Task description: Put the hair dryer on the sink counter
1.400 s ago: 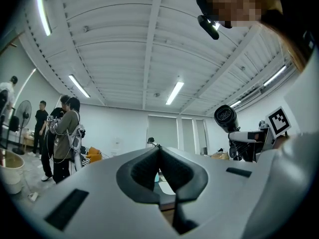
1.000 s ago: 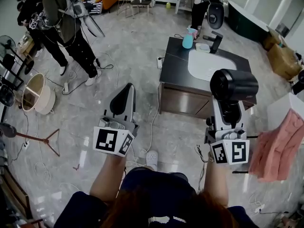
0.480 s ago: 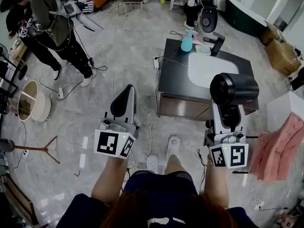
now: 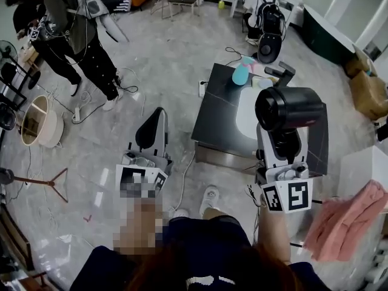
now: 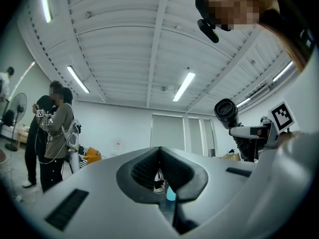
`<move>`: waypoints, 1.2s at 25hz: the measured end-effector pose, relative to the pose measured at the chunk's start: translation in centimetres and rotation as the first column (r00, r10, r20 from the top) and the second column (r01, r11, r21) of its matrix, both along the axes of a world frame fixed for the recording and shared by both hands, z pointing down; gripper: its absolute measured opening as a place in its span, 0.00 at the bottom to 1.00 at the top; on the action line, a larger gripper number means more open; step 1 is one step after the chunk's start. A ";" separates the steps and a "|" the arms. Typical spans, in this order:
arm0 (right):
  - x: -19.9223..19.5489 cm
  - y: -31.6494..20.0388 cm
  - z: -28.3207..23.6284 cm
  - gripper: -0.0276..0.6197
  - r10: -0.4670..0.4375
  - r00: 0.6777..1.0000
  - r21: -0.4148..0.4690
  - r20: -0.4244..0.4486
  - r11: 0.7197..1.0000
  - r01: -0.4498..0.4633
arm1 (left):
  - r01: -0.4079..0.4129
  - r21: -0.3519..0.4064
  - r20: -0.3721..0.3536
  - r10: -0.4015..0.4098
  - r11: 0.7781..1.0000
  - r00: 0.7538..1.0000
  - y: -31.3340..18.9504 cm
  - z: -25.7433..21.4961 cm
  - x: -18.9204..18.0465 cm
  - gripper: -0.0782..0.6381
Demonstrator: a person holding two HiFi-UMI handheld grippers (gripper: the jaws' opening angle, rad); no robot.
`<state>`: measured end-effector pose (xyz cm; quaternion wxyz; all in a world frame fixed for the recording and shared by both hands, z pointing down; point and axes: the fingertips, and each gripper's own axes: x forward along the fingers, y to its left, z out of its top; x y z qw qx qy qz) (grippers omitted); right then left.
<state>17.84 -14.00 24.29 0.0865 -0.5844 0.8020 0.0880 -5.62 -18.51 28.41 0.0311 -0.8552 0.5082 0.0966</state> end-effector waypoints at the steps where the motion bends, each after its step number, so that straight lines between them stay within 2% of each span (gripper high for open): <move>1: 0.5 -1.1 0.0 0.49 -0.016 1.000 0.001 -0.007 1.000 0.016 | 0.011 -0.002 0.000 -0.011 1.000 1.000 -0.8 0.1 0.5 0.13; 9: 1.9 -7.2 1.8 0.49 -0.110 0.994 -0.054 0.003 0.992 0.110 | 0.072 -0.008 0.025 -0.072 0.997 0.997 -4.5 0.2 2.4 0.13; 15: 0.6 -10.9 5.3 0.49 -0.135 0.991 -0.146 -0.004 0.980 0.133 | 0.058 -0.020 0.037 -0.057 0.998 0.998 -7.6 1.0 2.6 0.13; 18: -0.4 -13.1 8.0 0.49 -0.149 0.989 -0.218 -0.010 0.965 0.144 | 0.032 -0.041 0.037 -0.030 0.999 0.999 -9.8 2.1 2.5 0.13; 24: -3.6 -16.8 16.1 0.49 -0.191 0.979 -0.414 -0.065 0.898 0.148 | -0.010 -0.110 0.036 0.014 0.994 0.999 -13.9 5.6 1.3 0.13; 27: -4.8 -17.9 21.2 0.49 -0.211 0.974 -0.511 -0.082 0.848 0.141 | -0.016 -0.148 0.036 0.022 0.989 0.999 -15.2 7.5 0.5 0.13; 30: -5.9 -18.9 26.6 0.49 -0.251 0.961 -0.607 -0.112 0.783 0.134 | -0.012 -0.179 0.036 0.019 0.984 0.999 -16.4 9.2 -0.4 0.13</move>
